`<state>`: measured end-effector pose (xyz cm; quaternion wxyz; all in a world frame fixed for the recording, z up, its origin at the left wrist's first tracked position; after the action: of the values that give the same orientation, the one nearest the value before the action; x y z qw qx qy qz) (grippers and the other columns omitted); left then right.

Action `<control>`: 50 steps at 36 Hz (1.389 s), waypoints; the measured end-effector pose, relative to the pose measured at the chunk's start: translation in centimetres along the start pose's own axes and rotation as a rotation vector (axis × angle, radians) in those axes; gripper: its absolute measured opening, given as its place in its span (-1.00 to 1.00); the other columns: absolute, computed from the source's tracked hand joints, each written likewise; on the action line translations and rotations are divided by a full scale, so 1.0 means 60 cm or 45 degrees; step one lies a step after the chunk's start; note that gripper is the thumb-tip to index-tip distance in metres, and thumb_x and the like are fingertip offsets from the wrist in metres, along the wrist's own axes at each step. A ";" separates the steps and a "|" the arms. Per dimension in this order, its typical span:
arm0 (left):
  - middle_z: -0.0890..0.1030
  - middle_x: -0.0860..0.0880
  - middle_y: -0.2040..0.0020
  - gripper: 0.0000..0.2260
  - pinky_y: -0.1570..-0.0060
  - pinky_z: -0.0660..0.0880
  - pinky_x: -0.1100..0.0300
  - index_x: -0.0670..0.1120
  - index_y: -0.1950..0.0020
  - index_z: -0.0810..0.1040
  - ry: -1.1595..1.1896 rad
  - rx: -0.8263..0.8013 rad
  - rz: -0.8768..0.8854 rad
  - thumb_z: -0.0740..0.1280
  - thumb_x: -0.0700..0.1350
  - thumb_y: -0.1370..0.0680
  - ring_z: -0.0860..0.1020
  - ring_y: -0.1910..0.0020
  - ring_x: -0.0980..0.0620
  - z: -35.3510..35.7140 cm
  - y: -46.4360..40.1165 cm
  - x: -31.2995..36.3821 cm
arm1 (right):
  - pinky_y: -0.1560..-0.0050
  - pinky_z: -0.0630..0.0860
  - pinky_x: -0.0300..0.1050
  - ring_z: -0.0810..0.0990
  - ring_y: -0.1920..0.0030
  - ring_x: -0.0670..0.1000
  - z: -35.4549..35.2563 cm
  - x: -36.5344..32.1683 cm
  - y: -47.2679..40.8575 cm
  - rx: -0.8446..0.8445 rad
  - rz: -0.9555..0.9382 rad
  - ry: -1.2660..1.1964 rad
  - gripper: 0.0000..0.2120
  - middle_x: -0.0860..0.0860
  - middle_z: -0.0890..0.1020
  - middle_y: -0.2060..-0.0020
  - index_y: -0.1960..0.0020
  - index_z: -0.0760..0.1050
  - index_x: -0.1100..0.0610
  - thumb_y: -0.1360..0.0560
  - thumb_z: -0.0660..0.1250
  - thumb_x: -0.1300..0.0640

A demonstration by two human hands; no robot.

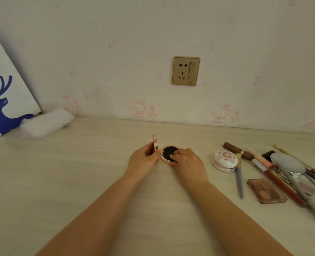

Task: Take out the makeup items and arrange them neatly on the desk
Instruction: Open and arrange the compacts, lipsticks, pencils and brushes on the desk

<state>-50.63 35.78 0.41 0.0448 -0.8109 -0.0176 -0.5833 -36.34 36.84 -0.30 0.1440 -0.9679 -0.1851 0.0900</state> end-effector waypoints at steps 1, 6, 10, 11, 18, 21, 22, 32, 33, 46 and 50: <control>0.62 0.13 0.22 -0.91 0.12 0.44 0.24 0.05 0.08 0.60 -0.009 0.011 0.005 0.30 -0.02 -0.52 0.55 0.20 0.10 0.002 -0.010 -0.001 | -0.08 0.39 -0.19 0.41 -0.18 -0.01 0.003 0.003 -0.009 -0.006 0.011 -0.007 -0.69 -0.06 0.52 -0.23 -0.23 0.53 0.03 -0.62 0.08 0.06; 0.53 0.09 0.31 -0.84 0.29 0.31 0.28 0.01 0.18 0.55 -0.111 0.065 0.033 0.26 0.01 -0.55 0.43 0.31 0.12 0.007 -0.062 -0.005 | -0.06 0.36 -0.19 0.40 -0.19 0.02 0.020 0.018 -0.059 -0.009 0.089 -0.038 -0.70 -0.03 0.52 -0.22 -0.22 0.53 0.05 -0.61 0.09 0.09; 0.48 0.09 0.37 -0.77 0.36 0.25 0.31 0.04 0.29 0.46 -0.242 0.109 0.039 0.23 0.03 -0.57 0.40 0.36 0.14 0.011 -0.106 0.000 | -0.07 0.39 -0.15 0.40 -0.19 0.04 0.027 0.028 -0.099 -0.002 0.123 -0.067 -0.70 -0.01 0.52 -0.21 -0.23 0.52 0.06 -0.61 0.10 0.11; 0.47 0.09 0.37 -0.76 0.36 0.25 0.31 0.04 0.29 0.45 -0.258 0.116 0.034 0.22 0.04 -0.57 0.40 0.36 0.13 0.012 -0.116 0.000 | -0.07 0.39 -0.15 0.40 -0.19 0.04 0.028 0.030 -0.109 -0.005 0.137 -0.069 -0.71 -0.01 0.52 -0.20 -0.24 0.52 0.06 -0.61 0.11 0.11; 0.60 0.01 0.27 -0.82 0.09 0.50 0.19 0.00 0.18 0.60 -0.128 0.104 0.024 0.30 0.04 -0.54 0.56 0.25 0.03 0.011 -0.169 -0.004 | -0.10 0.38 -0.13 0.38 -0.22 0.04 0.044 0.053 -0.160 -0.030 0.209 -0.098 -0.70 0.00 0.51 -0.23 -0.27 0.49 0.08 -0.59 0.14 0.13; 0.61 0.06 0.21 -0.88 -0.01 0.59 0.07 0.02 0.01 0.64 0.043 0.117 -0.006 0.36 0.00 -0.52 0.58 0.24 0.12 0.016 -0.188 -0.009 | -0.11 0.38 -0.13 0.37 -0.24 0.05 0.048 0.058 -0.175 -0.039 0.230 -0.112 -0.69 0.00 0.50 -0.25 -0.30 0.47 0.07 -0.59 0.15 0.12; 0.61 0.05 0.20 -0.82 0.03 0.61 0.10 -0.04 -0.07 0.64 0.066 0.123 -0.010 0.36 -0.02 -0.52 0.57 0.24 0.14 0.017 -0.194 -0.009 | -0.10 0.38 -0.13 0.37 -0.24 0.05 0.049 0.060 -0.179 -0.038 0.233 -0.108 -0.69 0.00 0.50 -0.25 -0.30 0.47 0.07 -0.59 0.15 0.12; 0.61 0.02 0.09 -0.77 0.21 0.61 0.23 -0.05 -0.12 0.62 0.113 0.175 -0.005 0.38 -0.02 -0.51 0.56 0.22 0.19 0.019 -0.225 -0.003 | -0.10 0.36 -0.13 0.38 -0.23 0.06 0.055 0.070 -0.208 0.022 0.261 -0.187 -0.68 0.02 0.50 -0.23 -0.29 0.48 0.10 -0.57 0.17 0.20; 0.62 0.01 0.09 -0.77 0.17 0.62 0.19 -0.06 -0.12 0.62 0.111 0.174 -0.015 0.39 -0.02 -0.50 0.56 0.22 0.18 0.021 -0.225 -0.004 | -0.11 0.36 -0.13 0.37 -0.23 0.06 0.057 0.070 -0.207 0.020 0.263 -0.197 -0.68 0.02 0.50 -0.23 -0.30 0.47 0.11 -0.57 0.17 0.20; 0.58 0.04 0.07 -0.85 0.04 0.42 0.22 -0.04 -0.08 0.52 -0.102 0.436 0.008 0.28 -0.16 -0.52 0.56 0.02 0.02 0.039 -0.109 0.003 | -0.05 0.34 -0.14 0.36 -0.19 0.11 0.013 0.040 -0.070 0.185 0.347 -0.177 -0.62 0.09 0.39 -0.22 -0.29 0.38 0.16 -0.52 0.08 0.38; 0.57 0.09 0.06 -0.82 0.05 0.42 0.29 -0.01 -0.08 0.52 -0.279 0.212 0.133 0.27 -0.21 -0.52 0.53 0.09 0.11 0.093 -0.058 0.025 | 0.29 0.43 -0.13 0.54 0.17 0.11 -0.019 0.030 -0.006 0.355 0.320 -0.126 -0.65 0.10 0.55 0.11 0.05 0.56 0.19 -0.20 0.44 0.43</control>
<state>-45.13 39.70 0.27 0.1402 -0.8629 -0.0285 -0.4847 -34.53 37.55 0.69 0.2550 -0.9485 -0.0555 0.1795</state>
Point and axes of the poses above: each hand's wrist, its own y-axis away from the middle knuckle, its own z-axis out of the palm, x = y × z, the point moved 3 cm from there along -y, towards the middle knuckle
